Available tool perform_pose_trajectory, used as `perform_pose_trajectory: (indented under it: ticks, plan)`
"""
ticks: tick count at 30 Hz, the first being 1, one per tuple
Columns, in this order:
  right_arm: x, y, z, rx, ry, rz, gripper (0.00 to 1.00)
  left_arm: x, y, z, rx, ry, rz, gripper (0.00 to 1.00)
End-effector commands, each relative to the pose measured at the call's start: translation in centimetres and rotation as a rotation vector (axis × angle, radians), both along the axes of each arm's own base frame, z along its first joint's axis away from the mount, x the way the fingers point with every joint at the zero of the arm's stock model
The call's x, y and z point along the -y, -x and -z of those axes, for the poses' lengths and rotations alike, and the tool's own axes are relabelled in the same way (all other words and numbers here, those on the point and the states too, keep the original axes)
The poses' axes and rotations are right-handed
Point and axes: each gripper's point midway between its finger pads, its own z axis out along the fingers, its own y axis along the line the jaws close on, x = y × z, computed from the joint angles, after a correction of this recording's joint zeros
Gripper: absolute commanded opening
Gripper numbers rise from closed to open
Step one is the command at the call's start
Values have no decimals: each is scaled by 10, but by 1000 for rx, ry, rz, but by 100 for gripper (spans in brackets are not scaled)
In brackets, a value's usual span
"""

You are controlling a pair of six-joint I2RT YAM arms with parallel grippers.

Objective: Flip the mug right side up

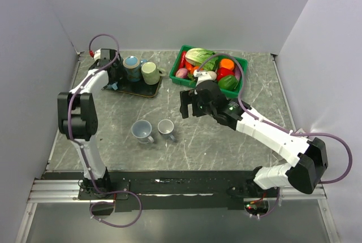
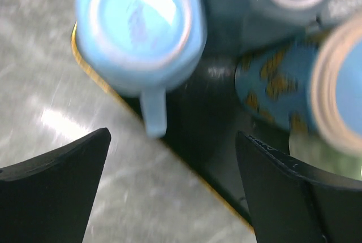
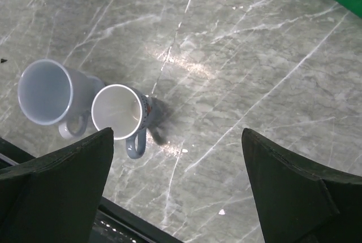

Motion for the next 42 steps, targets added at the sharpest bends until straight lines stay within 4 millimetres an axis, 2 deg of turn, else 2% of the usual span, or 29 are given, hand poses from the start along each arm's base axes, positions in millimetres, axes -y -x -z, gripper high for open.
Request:
perform_pose_trajectory:
  ticks: [1, 2, 5, 6, 12, 19, 31, 36, 42]
  plan:
    - [3, 2, -16, 28, -53, -9, 100, -16, -35, -16, 64, -75, 12, 97]
    - [4, 2, -15, 26, -52, -10, 100, -18, -41, -14, 58, -84, 8, 96]
    - [9, 0, -9, 14, -45, 0, 100, -22, -41, -6, 28, -98, -4, 88]
    - [11, 0, -7, 9, -41, 4, 100, -22, -41, -5, 28, -98, -4, 83]
    - [17, -9, -3, -6, -46, 21, 100, -23, -28, 2, 12, -88, -13, 72]
    - [17, -15, -1, -25, -47, 25, 100, -25, -21, 7, 0, -89, -33, 66]
    - [21, -15, 1, -35, -56, 51, 100, -28, -23, 0, 26, -86, -63, 61]
    - [21, -14, 1, -40, -64, 58, 100, -28, -22, -2, 39, -76, -75, 48]
    - [24, -12, 3, -46, -70, 74, 100, -32, -20, -3, 46, -73, -93, 45]
